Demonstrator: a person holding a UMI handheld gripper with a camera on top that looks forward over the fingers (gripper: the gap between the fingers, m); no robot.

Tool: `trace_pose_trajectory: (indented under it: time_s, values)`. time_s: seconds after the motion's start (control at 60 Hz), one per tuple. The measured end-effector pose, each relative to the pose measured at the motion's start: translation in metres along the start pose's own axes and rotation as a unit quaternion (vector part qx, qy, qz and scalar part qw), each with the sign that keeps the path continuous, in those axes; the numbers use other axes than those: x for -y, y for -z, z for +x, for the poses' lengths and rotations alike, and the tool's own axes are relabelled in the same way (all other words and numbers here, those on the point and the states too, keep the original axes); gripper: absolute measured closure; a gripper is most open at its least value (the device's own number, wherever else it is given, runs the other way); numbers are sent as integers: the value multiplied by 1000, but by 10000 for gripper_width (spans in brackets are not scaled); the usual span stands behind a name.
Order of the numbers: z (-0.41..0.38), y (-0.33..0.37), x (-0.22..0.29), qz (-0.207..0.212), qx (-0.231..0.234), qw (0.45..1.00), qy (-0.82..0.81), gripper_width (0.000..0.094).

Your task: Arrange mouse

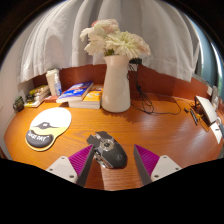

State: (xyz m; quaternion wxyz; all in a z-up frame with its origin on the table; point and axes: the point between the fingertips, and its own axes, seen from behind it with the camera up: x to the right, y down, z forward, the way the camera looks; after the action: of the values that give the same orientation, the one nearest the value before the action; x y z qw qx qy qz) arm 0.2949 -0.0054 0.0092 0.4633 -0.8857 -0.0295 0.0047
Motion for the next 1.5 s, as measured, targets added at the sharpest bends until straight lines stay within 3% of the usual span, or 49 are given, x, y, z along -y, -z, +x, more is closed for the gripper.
trace_pose_trajectory:
  time_s: [0.083, 0.3, 0.433, 0.583, 0.65, 0.817, 0.983, 1.05, 1.317, 1.417, 1.5]
  values:
    - [-2, -19, 11, -3, 17, 1000, -6, 127]
    - [13, -54, 34, -15, 4, 1000, -25, 141]
    - [13, -62, 28, -34, -3, 998, -53, 222]
    - [6, -66, 21, -40, -19, 998, -47, 403]
    - [6, -67, 22, -38, -35, 998, -43, 409]
    - [7, -69, 22, -49, -58, 996, -55, 555]
    - [7, -63, 29, -78, -90, 990, -74, 583]
    - [2, -44, 56, -61, -107, 989, -79, 582]
    - [-86, 61, 248, 97, -106, 988, -53, 581]
    - [-132, 65, 283, 118, -82, 989, -29, 579]
    - [-170, 38, 274, 100, -59, 993, -26, 577]
